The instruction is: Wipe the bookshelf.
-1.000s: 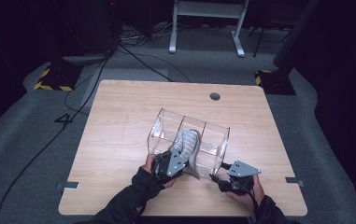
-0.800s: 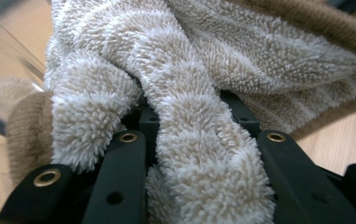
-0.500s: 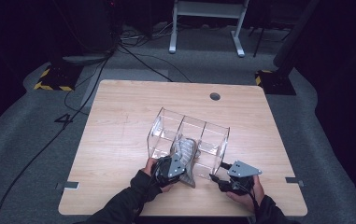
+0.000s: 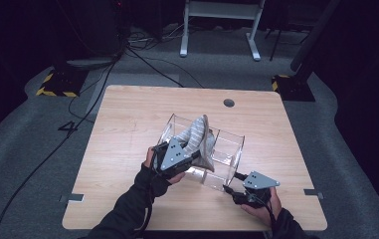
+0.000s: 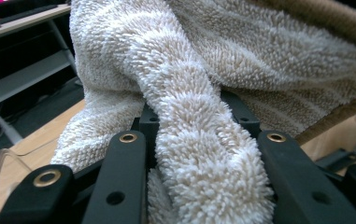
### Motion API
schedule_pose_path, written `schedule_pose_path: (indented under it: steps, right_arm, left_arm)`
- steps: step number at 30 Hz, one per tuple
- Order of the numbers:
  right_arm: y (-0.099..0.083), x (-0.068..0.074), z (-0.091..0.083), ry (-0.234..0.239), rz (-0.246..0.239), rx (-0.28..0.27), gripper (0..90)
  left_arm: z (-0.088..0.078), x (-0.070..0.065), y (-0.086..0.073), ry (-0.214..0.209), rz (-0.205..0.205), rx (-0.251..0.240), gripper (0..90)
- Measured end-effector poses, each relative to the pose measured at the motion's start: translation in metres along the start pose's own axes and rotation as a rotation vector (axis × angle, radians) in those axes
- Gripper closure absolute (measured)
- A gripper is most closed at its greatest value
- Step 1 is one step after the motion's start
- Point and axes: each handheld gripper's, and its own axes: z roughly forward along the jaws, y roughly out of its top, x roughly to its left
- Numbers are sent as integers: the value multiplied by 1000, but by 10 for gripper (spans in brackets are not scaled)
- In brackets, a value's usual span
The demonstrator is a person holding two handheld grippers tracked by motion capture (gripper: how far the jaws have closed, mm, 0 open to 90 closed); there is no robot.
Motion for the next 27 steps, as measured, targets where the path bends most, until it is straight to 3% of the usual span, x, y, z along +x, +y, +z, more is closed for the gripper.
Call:
schedule_pose_path:
  steps: [1, 7, 9, 15, 23, 27]
  right_arm:
    - [0, 0, 0, 1, 1, 1, 422]
    - [-1, 0, 1, 5, -3, 7, 422]
    - [-1, 0, 0, 6, -4, 7, 422]
    - [-1, 0, 1, 8, -3, 8, 420]
    - [-1, 1, 0, 11, -3, 5, 416]
    - [-1, 1, 0, 11, -4, 2, 416]
  left_arm:
    - [3, 1, -3, -5, -13, 15, 671]
    - [18, -10, -21, -12, 30, 118, 671]
    - [21, -13, -26, -24, 26, 137, 671]
    - [29, -26, -43, -52, 63, 220, 672]
    - [44, -36, -77, -120, 85, 398, 671]
    - [43, -36, -75, -119, 98, 389, 670]
